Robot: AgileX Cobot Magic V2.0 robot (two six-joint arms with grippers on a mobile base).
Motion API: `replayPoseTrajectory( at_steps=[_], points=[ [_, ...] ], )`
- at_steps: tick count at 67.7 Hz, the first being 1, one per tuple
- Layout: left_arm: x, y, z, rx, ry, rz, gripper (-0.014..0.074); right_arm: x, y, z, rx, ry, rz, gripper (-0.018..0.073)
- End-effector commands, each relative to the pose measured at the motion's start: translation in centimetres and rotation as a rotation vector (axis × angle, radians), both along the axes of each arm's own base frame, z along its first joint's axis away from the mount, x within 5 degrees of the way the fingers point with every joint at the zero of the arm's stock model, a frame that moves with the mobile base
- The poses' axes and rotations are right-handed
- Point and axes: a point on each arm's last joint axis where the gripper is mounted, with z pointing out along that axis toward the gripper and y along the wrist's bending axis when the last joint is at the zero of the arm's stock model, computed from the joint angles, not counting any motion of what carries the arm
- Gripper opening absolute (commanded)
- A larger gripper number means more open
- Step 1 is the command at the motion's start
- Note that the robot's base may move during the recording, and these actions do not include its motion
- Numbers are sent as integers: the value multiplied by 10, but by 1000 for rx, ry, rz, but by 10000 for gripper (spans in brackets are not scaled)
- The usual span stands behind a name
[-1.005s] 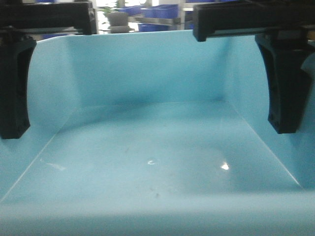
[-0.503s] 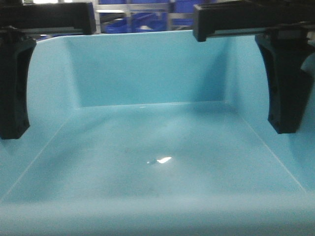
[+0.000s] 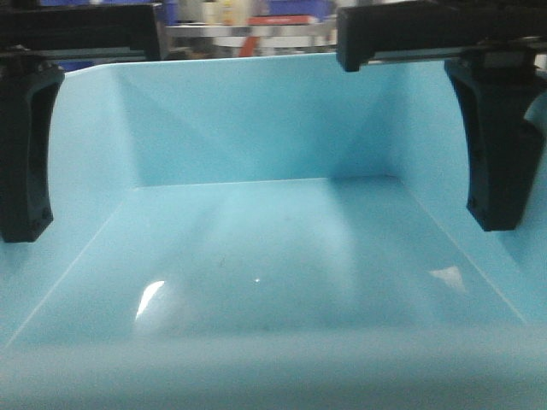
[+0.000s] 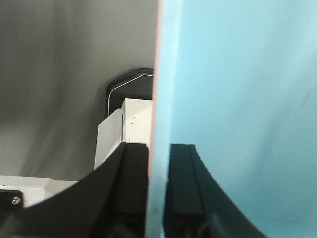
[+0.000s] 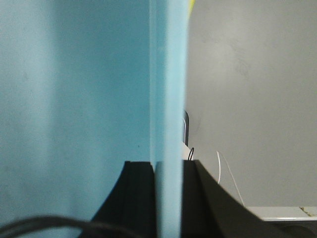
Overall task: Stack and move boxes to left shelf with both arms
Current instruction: 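Keep both grippers clamped on the box walls while driving toward the shelf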
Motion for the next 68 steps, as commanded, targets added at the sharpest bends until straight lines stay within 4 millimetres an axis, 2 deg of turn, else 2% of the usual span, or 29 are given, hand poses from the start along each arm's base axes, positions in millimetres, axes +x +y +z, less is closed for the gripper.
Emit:
replayPoseTrajectory(
  at_steps=[1,68],
  points=[
    [-11,5,18,-9,29,5,-4,-4,-5,17,25,-35,1,55],
    [-11,5,18,-9,29,5,-4,-4,-5,17,23,-34,1,55]
  ],
)
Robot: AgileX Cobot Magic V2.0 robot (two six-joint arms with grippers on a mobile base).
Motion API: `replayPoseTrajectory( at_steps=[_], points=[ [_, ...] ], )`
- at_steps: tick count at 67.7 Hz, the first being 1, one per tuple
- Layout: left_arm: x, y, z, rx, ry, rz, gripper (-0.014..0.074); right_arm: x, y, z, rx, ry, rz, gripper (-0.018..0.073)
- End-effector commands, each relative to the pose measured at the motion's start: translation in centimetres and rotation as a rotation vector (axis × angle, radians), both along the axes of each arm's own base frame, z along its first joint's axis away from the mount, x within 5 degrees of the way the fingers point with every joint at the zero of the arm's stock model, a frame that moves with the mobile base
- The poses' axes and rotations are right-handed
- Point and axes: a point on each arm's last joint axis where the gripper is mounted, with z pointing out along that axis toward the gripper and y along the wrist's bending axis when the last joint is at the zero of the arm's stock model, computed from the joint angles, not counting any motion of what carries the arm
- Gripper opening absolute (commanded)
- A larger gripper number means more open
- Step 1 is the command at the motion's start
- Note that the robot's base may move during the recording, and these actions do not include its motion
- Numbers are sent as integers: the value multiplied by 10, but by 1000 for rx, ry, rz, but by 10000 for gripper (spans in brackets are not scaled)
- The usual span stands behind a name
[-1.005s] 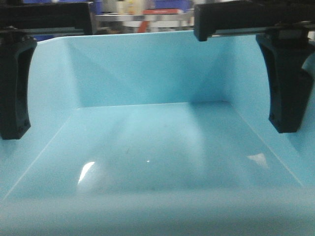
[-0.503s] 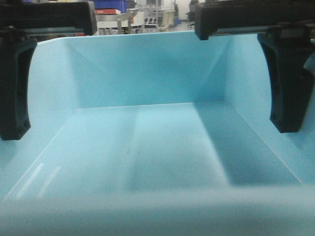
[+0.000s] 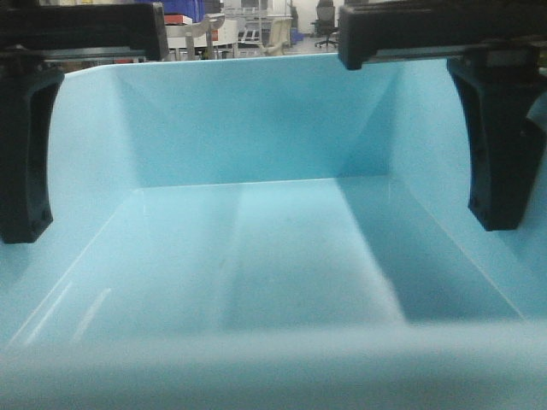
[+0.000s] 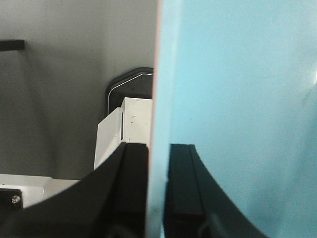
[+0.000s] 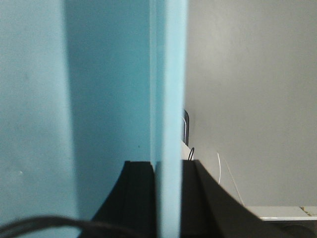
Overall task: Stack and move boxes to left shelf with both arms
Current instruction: 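Keep both grippers clamped on the box walls while driving toward the shelf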
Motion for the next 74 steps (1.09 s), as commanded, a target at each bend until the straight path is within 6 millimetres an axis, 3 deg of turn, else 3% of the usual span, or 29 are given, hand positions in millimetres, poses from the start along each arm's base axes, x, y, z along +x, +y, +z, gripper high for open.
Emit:
replayPoseTrajectory(
  at_steps=[1,74],
  points=[
    [-11,5,18,-10,28,6,-4,-4,-4,17,24,-32,1,55],
    [-11,5,18,-11,30,6,-4,-4,-4,17,23,-33,1,55]
  ],
)
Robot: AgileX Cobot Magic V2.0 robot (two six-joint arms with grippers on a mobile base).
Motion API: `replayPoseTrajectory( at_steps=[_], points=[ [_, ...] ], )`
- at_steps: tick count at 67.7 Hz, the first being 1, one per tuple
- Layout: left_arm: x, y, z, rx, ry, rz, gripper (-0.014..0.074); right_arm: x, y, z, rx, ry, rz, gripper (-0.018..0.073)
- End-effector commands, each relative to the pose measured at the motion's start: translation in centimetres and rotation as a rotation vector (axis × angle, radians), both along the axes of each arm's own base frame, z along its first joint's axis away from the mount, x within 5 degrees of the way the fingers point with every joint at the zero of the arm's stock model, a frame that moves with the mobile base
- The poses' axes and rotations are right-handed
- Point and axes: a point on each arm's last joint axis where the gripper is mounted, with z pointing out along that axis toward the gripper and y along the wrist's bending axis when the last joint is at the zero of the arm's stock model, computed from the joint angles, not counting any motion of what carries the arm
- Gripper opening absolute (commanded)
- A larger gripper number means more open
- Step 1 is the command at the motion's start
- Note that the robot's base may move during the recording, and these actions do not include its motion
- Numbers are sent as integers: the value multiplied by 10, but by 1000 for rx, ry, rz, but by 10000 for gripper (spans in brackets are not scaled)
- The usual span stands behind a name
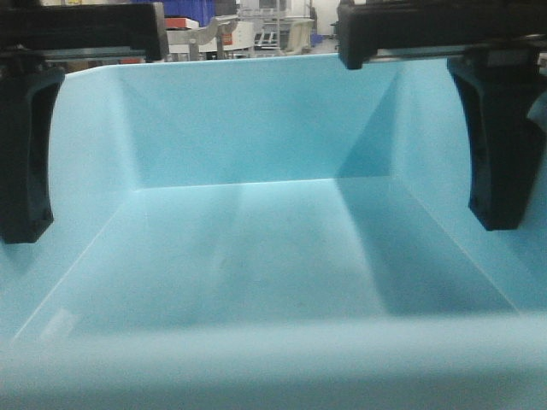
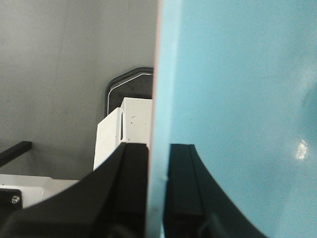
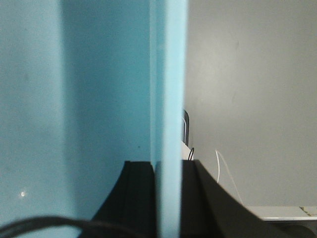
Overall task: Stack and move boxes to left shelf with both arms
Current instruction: 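Keep both grippers clamped on the box walls while driving toward the shelf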
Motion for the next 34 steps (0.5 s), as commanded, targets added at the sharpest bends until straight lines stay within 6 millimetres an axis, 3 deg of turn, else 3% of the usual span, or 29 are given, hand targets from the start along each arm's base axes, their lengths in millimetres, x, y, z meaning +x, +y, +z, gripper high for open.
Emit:
replayPoseTrajectory(
  at_steps=[1,34],
  points=[
    [-11,5,18,-11,30,6,-4,-4,-4,17,23,-33,1,55],
    [-11,5,18,-12,31,7,-4,-4,-4,17,22,-32,1,55]
  ],
)
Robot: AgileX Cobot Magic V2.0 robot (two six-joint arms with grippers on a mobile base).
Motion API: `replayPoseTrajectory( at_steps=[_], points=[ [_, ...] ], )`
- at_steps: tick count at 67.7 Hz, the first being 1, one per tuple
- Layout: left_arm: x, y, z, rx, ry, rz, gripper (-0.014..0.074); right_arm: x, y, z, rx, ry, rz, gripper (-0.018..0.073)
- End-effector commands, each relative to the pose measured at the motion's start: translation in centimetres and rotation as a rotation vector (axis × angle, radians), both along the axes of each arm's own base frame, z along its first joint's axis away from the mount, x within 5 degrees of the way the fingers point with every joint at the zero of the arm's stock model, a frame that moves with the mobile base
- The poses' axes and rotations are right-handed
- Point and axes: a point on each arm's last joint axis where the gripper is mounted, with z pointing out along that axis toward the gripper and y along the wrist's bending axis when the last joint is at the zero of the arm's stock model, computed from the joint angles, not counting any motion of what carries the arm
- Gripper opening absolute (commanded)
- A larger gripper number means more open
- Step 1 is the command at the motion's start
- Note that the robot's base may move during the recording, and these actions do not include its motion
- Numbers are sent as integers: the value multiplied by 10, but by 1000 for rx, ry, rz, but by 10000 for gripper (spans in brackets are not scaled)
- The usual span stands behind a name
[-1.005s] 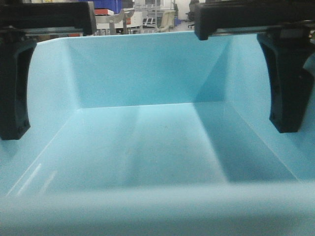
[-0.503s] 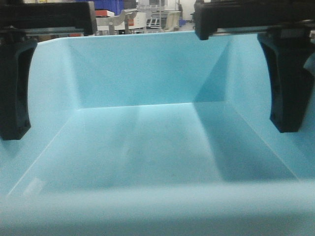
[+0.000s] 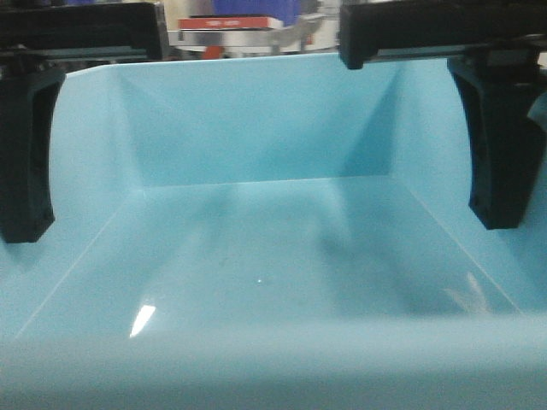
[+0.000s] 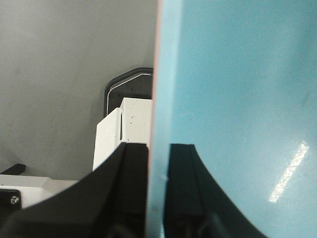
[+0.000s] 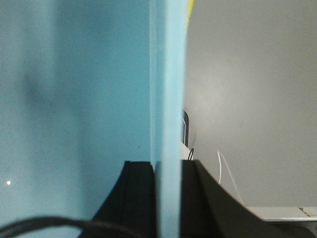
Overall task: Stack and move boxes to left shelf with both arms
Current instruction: 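Keep both grippers clamped on the box walls while driving toward the shelf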
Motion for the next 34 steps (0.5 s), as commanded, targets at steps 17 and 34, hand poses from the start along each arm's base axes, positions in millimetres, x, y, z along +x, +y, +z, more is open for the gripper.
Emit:
replayPoseTrajectory(
  at_steps=[17,34],
  points=[
    [-13,5,18,-17,43,7,-4,-4,-5,17,22,-33,1,55],
    [-13,4,18,-25,54,8,-4,-3,-5,17,14,-36,0,55]
  ],
)
